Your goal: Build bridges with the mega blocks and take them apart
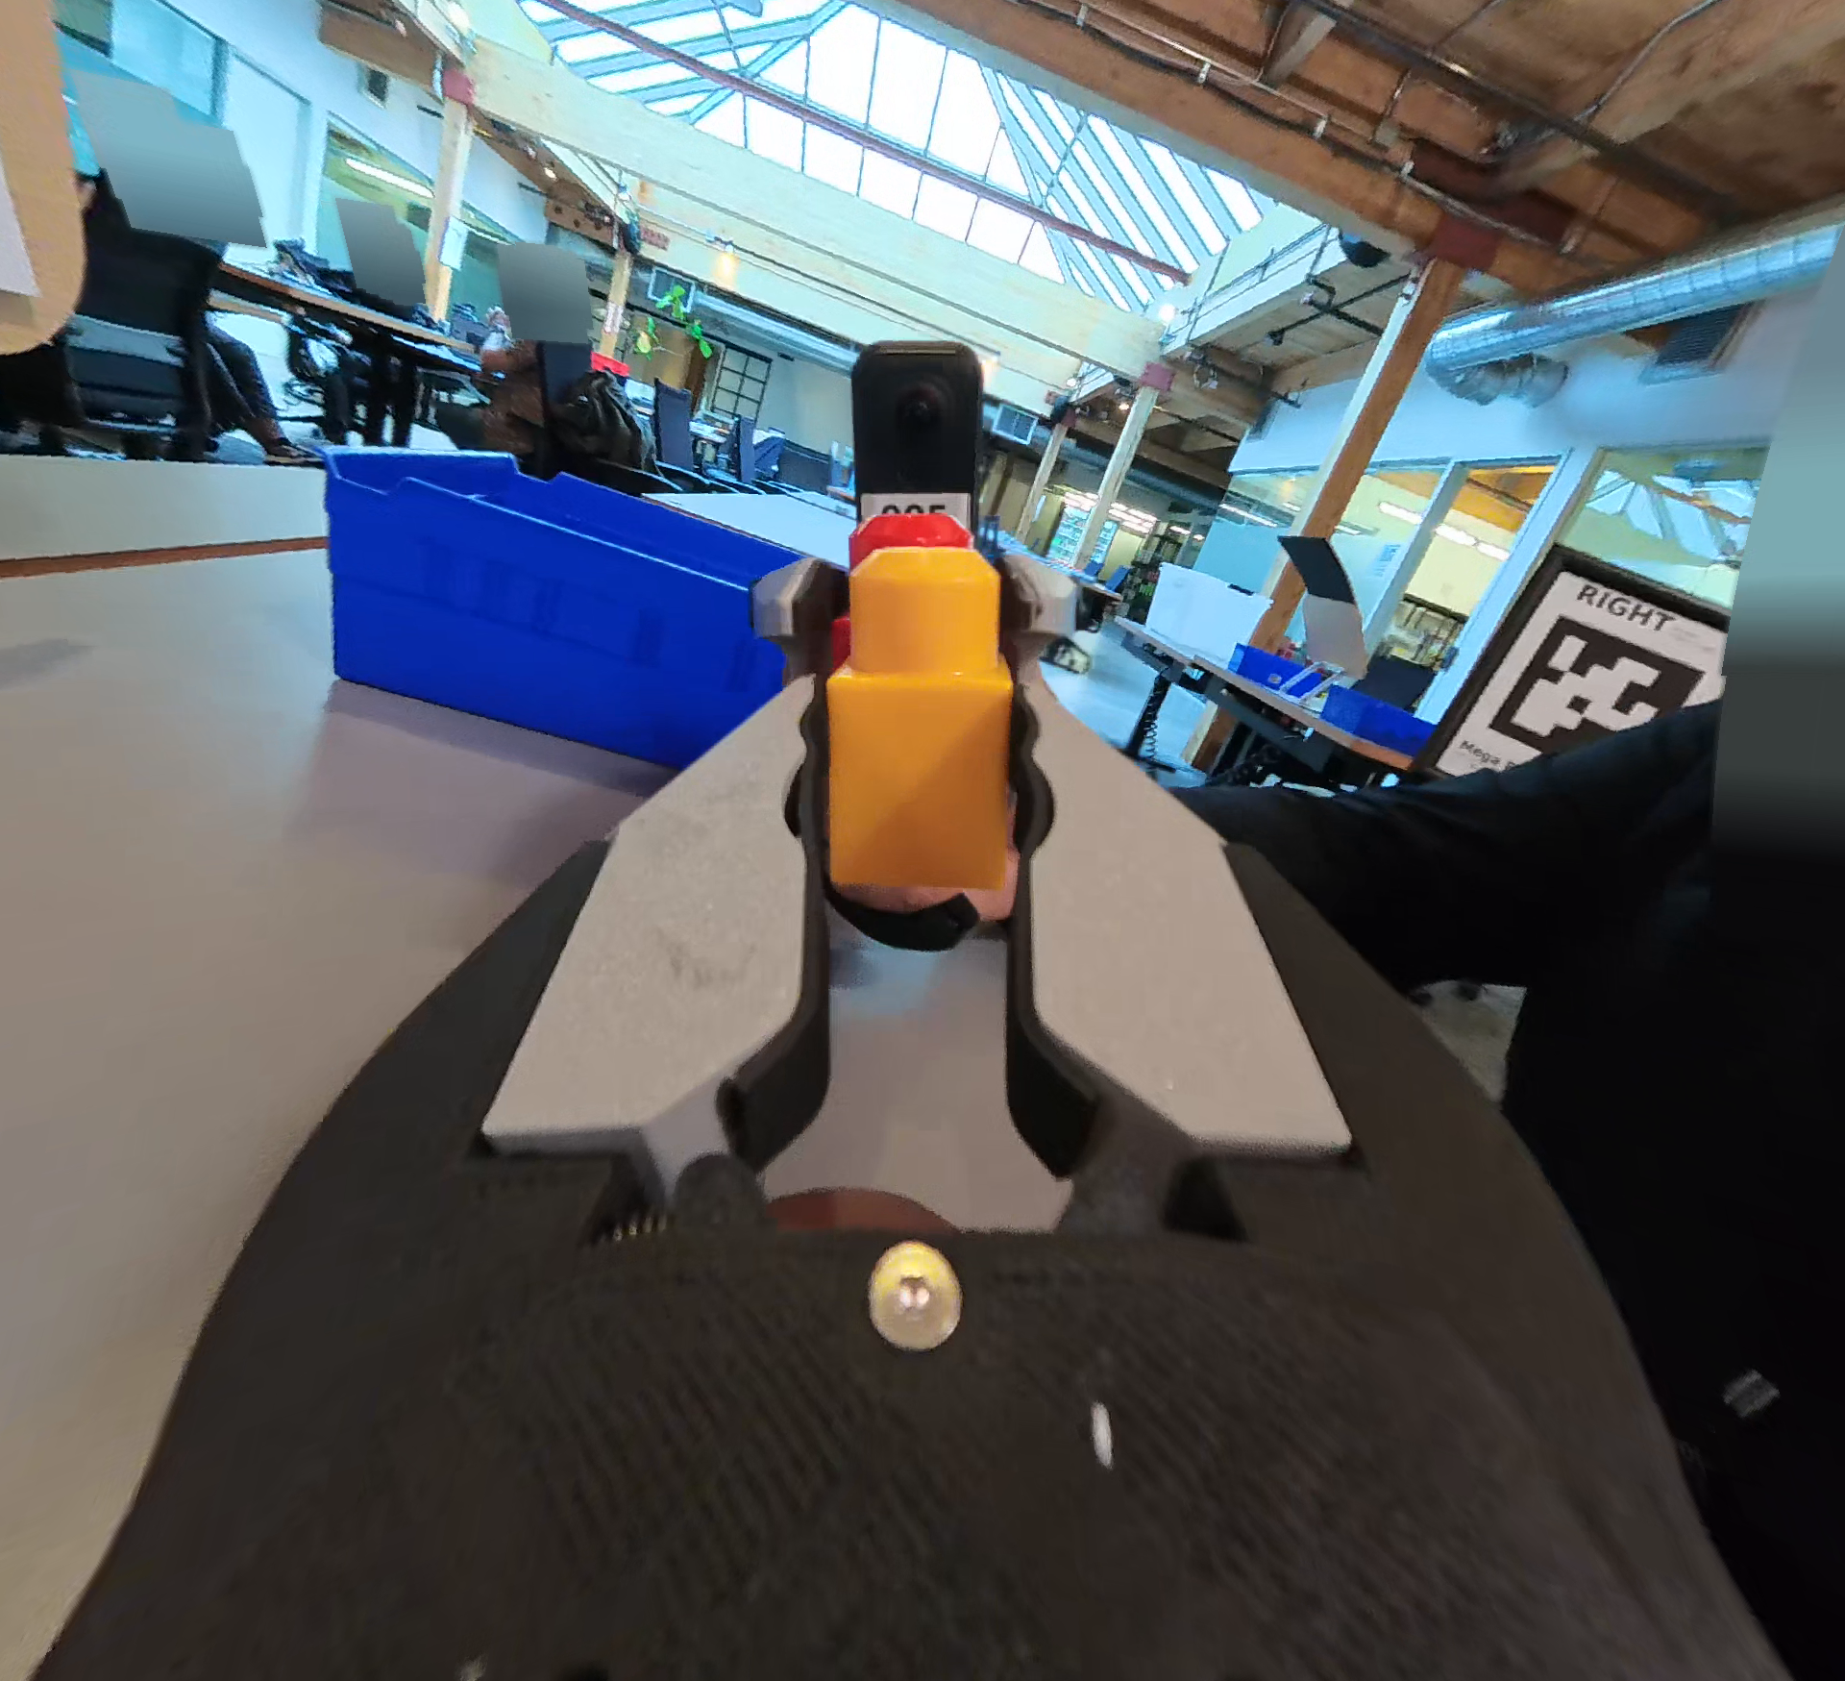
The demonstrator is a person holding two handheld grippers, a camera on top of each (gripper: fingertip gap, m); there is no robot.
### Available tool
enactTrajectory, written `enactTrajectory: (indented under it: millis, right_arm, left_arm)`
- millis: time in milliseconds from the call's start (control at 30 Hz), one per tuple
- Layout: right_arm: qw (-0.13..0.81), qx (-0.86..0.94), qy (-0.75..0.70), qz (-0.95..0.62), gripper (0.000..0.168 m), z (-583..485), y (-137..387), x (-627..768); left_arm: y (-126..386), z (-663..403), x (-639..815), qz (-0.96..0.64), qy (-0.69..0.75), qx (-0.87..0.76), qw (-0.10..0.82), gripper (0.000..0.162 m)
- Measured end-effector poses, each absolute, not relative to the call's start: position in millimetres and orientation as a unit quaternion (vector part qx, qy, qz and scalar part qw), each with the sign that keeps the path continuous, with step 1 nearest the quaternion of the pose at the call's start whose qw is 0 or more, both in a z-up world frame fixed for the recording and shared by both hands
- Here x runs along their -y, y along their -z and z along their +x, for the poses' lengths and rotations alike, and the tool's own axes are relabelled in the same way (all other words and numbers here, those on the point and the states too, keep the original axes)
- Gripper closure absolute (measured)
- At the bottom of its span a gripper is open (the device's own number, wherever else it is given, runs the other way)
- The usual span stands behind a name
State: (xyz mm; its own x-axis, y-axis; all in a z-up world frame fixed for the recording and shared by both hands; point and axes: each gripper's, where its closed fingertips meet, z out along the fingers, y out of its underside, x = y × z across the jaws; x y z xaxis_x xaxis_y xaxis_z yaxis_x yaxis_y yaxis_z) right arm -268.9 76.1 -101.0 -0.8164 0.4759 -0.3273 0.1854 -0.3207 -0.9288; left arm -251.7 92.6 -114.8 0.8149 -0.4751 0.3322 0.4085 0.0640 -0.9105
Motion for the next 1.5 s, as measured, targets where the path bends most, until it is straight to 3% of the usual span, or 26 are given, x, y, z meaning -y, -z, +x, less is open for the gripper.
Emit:
enactTrajectory:
  millis: [533,667,1000,1167,1267,1333,1500]
  right_arm:
    - [0.061,0.595,-0.747,-0.29,0.132,-271,118,-61]
    - [0.029,0.567,-0.773,-0.283,0.132,-268,114,-58]
    - [0.049,0.605,-0.745,-0.276,0.132,-266,121,-60]
    - [0.122,0.656,-0.704,-0.242,0.116,-264,127,-51]
    - [0.11,0.642,-0.717,-0.248,0.121,-266,126,-56]
    - [0.11,0.651,-0.708,-0.253,0.142,-271,131,-63]
    - [0.089,0.621,-0.726,-0.283,0.143,-282,131,-67]
  left_arm:
    - [135,-245,-100,-0.674,0.254,-0.045,0.692,0.125]
    - [131,-237,-98,-0.662,0.316,-0.038,0.678,0.125]
    - [140,-236,-103,-0.691,0.235,-0.075,0.679,0.125]
    - [145,-230,-108,-0.708,0.187,-0.094,0.675,0.126]
    - [145,-235,-105,-0.708,0.187,-0.089,0.676,0.125]
    - [152,-249,-105,-0.726,0.169,-0.085,0.661,0.125]
    - [152,-257,-108,-0.727,0.193,-0.057,0.656,0.125]
